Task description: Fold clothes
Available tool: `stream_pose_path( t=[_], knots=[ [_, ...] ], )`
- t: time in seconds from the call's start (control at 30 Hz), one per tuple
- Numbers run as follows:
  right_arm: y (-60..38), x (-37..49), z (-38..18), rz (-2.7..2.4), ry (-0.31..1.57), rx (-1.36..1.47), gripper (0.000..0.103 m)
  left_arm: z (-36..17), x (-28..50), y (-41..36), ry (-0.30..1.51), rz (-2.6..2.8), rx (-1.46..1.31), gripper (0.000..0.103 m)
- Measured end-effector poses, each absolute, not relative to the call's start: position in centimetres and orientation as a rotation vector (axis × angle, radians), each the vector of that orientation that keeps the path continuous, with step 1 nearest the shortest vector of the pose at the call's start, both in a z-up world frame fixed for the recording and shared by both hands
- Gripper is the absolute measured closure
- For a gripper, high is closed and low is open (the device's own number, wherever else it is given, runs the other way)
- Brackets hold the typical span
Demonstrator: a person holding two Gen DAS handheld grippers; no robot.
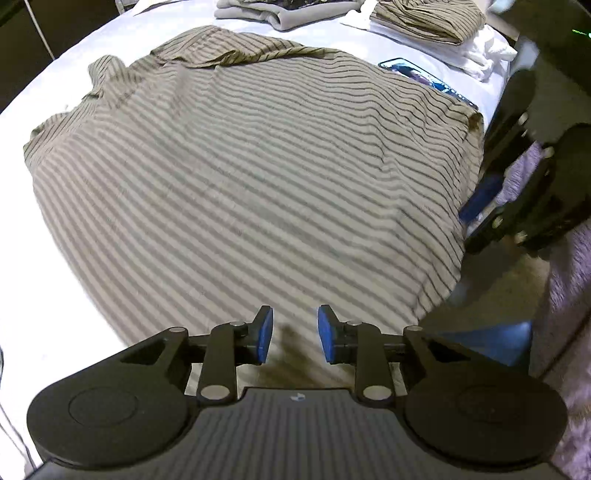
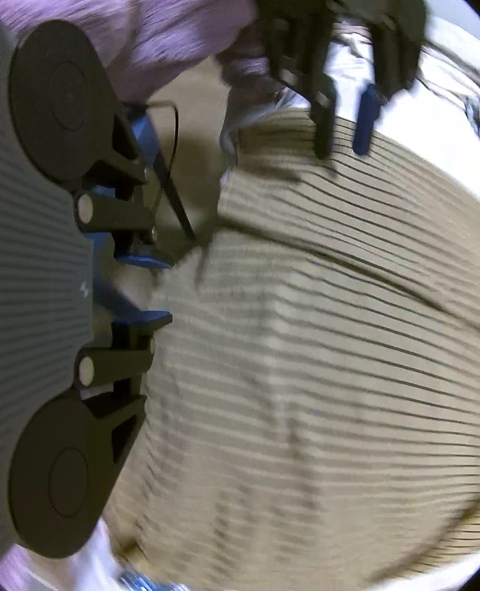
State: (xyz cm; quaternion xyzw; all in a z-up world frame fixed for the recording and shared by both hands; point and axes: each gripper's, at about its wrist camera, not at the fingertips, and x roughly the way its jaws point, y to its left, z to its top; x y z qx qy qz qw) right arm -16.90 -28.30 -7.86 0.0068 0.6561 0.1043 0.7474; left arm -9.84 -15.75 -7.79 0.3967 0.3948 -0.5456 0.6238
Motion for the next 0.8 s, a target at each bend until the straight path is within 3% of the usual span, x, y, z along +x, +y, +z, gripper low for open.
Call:
stream_pose_path(
  t=[0.47, 0.8],
  knots=[
    [-33.4, -22.7, -5.3, 0.503, 1.172, -0.994, 0.068, -9.0, -10.0, -18.8, 0.891, -1.281, 0.926, 0.078],
    [-37.2, -25.1, -6.9, 0.793, 1.074, -1.430, 0.067, -8.8, -9.3, -18.0, 0.909, -1.234, 0.883, 0.078]
  ],
)
